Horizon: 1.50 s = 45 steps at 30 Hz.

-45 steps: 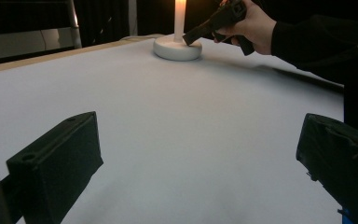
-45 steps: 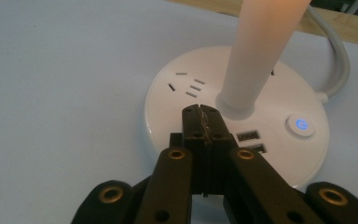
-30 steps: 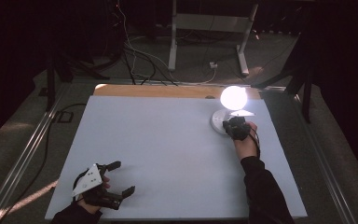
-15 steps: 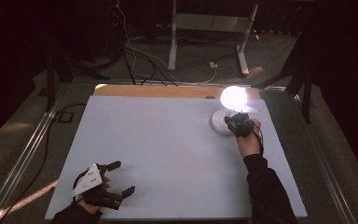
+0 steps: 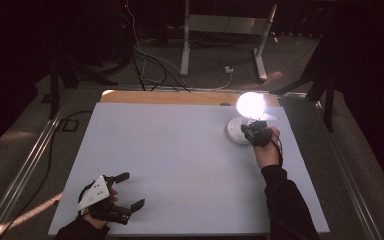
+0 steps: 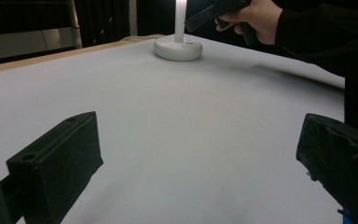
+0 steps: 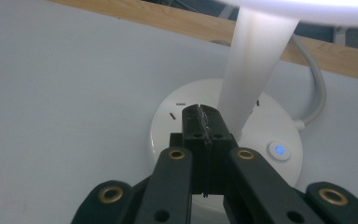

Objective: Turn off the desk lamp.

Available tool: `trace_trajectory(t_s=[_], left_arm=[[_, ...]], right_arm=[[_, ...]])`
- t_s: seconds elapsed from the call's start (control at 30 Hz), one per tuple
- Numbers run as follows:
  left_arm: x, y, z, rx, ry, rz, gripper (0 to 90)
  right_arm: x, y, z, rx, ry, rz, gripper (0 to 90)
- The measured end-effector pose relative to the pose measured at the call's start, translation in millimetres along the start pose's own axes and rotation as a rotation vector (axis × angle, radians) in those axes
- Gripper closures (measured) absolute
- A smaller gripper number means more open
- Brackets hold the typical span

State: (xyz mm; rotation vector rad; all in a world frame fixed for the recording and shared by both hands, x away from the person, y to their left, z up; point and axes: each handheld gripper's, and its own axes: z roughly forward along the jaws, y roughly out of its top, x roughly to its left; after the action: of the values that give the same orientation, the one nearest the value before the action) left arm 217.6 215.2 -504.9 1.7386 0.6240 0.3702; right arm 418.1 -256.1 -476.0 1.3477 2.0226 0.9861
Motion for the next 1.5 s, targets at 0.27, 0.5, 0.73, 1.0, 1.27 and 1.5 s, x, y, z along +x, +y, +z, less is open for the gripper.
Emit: trace_trajectory(t_s=[0.27,0.5,0.73,1.0,1.27,1.5], left_arm=[[0.0,0.0,-0.2,0.000,0.000,0.000,0.6],[0.2,-0.1,-0.2,0.002,0.000,0.000,0.6],[-0.1,-0.1,-0.1,0.001,-0.001,0.001,0.6],[-0.6,-0.1,0.2,0.002,-0.003,0.002,0.6],[0.4,-0.1,0.0,0.002,0.000,0.000,0.6],[-0.4,0.2,-0.3,0.000,0.000,0.001,0.6]], right_arm=[[-0.2,-7.8,8.0,0.022,-0.002,0.007,89.9],[-0.7,-15.3,14.2,0.040,-0.001,0.014,89.9],[-0.3,-17.7,16.8,0.046,0.004,0.017,89.9],[0.0,-20.2,15.8,0.038,0.000,-0.004,89.9],[-0.6,-12.6,8.7,0.015,0.027,0.016,89.7],[6.6,-0.3,-2.9,-0.017,0.073,-0.020,72.7]])
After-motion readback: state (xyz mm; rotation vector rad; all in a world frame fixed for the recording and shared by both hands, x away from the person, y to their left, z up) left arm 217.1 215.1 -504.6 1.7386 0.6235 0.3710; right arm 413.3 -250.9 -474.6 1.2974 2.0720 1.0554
